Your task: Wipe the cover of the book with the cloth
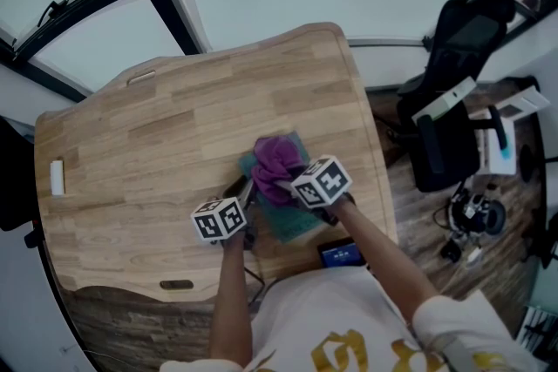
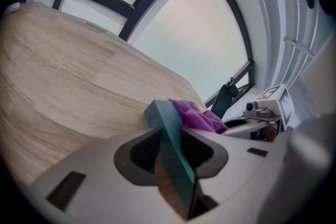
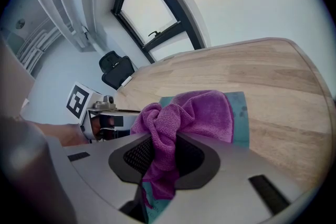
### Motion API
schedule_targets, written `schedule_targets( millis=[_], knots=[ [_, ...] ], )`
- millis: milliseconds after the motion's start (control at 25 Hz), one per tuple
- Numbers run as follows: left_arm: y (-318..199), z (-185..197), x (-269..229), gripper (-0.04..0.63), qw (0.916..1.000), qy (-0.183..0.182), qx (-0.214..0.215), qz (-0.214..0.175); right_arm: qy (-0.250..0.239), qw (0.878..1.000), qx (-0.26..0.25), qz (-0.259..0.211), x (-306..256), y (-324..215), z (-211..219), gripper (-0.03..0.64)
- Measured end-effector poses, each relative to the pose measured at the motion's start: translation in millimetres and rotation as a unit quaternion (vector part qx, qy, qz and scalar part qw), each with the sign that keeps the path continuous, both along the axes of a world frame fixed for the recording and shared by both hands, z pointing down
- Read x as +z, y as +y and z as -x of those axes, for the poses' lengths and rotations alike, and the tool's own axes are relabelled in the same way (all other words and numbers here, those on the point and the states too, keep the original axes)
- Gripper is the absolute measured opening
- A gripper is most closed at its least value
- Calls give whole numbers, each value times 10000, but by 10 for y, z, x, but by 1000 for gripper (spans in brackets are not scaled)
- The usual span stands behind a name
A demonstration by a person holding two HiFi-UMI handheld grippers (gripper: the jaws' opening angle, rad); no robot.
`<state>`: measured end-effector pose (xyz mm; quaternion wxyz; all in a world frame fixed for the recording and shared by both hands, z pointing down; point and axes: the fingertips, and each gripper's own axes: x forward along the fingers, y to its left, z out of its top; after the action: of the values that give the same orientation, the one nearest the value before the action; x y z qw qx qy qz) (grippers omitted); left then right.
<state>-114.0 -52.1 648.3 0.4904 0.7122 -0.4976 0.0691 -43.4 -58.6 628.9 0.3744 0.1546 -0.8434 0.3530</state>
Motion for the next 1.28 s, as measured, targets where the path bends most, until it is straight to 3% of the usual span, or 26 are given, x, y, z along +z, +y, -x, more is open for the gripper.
schedule_targets(
  millis=[600,960,1120,1280],
  knots=[
    [-21,24,17,122,10000,-24,-5,-29,-69,9992,-377,116,10,569,-68,97],
    [-49,18,-44,123,9999,-47,24,-106,-97,9972,-589,447,18,836,-135,97],
    [-54,6,-39,122,9999,50,68,-128,-229,9980,-229,551,-2,796,-154,97],
    [1,52,-76,123,9998,77,63,-167,-132,9997,229,-15,-66,635,-261,97]
  ],
)
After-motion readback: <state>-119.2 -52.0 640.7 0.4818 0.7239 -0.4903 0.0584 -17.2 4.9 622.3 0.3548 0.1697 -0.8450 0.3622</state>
